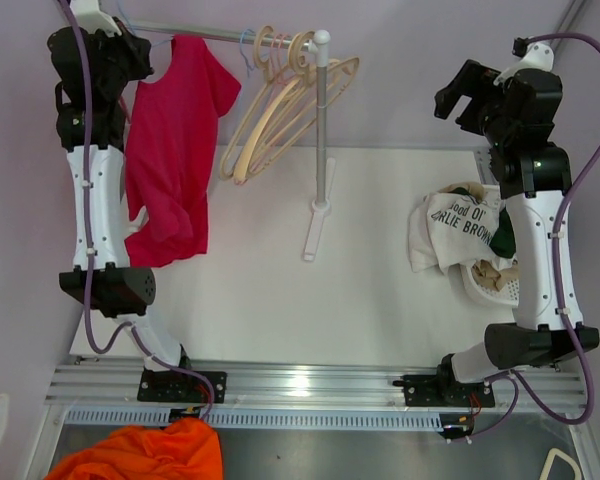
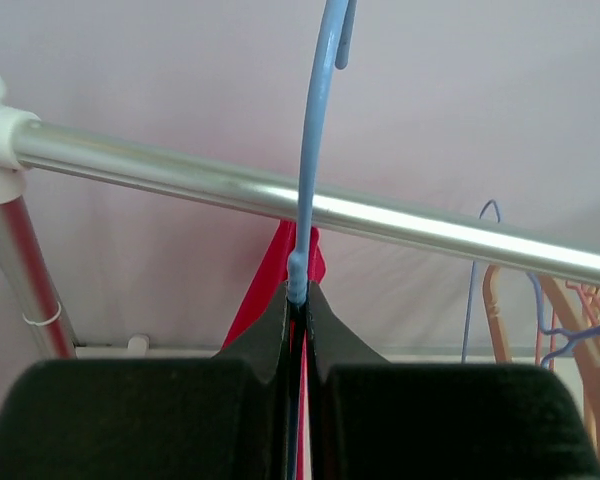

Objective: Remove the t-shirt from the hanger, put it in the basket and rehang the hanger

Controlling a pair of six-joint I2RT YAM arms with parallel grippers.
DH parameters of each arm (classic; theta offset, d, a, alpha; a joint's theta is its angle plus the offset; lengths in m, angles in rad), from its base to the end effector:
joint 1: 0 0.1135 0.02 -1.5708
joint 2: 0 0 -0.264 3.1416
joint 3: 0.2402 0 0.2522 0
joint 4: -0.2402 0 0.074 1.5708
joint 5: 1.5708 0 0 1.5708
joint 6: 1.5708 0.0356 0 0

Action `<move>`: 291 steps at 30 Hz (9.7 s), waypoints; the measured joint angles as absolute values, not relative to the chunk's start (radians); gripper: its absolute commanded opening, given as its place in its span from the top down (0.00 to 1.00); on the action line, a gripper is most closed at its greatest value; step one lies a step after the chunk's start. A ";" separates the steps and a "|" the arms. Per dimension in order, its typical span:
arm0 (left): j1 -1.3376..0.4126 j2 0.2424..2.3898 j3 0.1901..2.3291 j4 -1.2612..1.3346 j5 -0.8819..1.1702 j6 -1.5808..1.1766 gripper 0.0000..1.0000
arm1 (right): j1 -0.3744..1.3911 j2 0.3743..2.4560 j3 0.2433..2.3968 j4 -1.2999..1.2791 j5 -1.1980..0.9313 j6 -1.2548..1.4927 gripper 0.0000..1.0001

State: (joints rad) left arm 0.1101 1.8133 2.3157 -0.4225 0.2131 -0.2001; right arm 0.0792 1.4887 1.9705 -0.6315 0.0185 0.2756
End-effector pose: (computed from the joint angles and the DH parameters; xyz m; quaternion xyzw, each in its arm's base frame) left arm 0.3762 0.0340 0.5490 -0.0270 0.6784 -0.1049 0.7266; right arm 0.2951 0.0228 0.5269 0.0803 0.7537 0.1082 0.6432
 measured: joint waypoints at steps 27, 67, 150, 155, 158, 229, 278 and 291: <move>-0.245 1.167 1.930 -0.702 -0.392 -0.272 0.99 | 0.426 1.198 1.623 -0.546 -0.073 0.317 0.00; -0.441 1.352 1.942 -0.982 -1.011 -0.429 0.99 | 1.179 1.497 1.323 0.127 -0.241 0.101 0.01; -0.460 1.378 1.841 -0.857 -0.937 -0.437 0.99 | 1.559 1.233 1.694 -0.309 0.515 -0.398 1.00; -0.460 1.414 1.954 -0.863 -0.922 -0.432 0.99 | 1.559 1.256 1.807 -0.386 0.519 -0.436 1.00; -0.460 1.443 2.070 -0.855 -0.914 -0.416 0.99 | 1.559 1.280 1.882 -0.407 0.522 -0.454 1.00; -0.450 0.991 2.030 -1.145 -0.579 -0.347 0.99 | 1.184 1.572 1.391 -0.221 0.221 0.096 0.91; -0.309 1.318 2.207 -0.874 -0.493 -0.171 0.99 | 0.555 1.231 1.728 -0.771 0.352 0.300 1.00; -0.145 1.438 1.890 -0.505 -0.136 -0.148 0.99 | 0.143 1.392 2.204 -0.922 0.447 0.243 1.00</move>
